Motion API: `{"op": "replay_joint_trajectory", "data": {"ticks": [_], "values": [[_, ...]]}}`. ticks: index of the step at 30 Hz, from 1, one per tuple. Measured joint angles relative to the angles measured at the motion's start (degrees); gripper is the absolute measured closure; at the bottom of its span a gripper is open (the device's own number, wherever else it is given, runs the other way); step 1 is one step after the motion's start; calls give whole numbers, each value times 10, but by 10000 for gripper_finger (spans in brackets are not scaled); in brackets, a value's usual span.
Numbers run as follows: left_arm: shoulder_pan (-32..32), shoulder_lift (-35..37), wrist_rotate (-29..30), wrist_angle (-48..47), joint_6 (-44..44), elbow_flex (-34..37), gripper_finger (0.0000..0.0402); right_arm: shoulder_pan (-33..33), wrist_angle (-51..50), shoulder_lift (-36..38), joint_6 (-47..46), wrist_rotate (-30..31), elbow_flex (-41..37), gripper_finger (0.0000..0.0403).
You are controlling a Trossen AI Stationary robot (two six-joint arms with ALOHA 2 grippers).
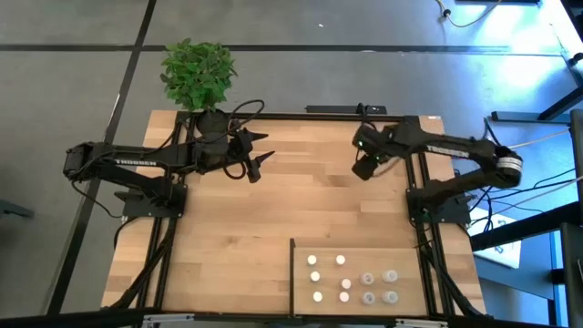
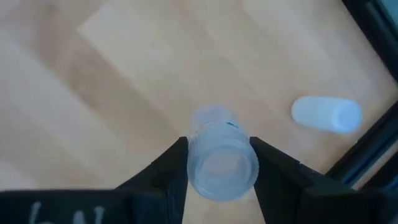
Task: Pick and place medicine bottles onto shelf by color
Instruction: Put the transparent pill bottle on the shelf aligned with the other transparent pill bottles
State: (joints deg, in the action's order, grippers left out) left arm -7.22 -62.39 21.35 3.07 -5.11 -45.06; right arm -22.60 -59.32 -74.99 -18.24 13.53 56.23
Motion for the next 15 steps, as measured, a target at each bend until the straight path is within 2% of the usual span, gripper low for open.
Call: {"op": "replay_joint_trajectory", "data": {"ticks": [7,15], "values": [[0,0,0,0,0,0,155,140,-68,65,-131,10,0,253],[0,0,0,2,3,0,155,296,-103,76,-243,-6,0,254]]}}
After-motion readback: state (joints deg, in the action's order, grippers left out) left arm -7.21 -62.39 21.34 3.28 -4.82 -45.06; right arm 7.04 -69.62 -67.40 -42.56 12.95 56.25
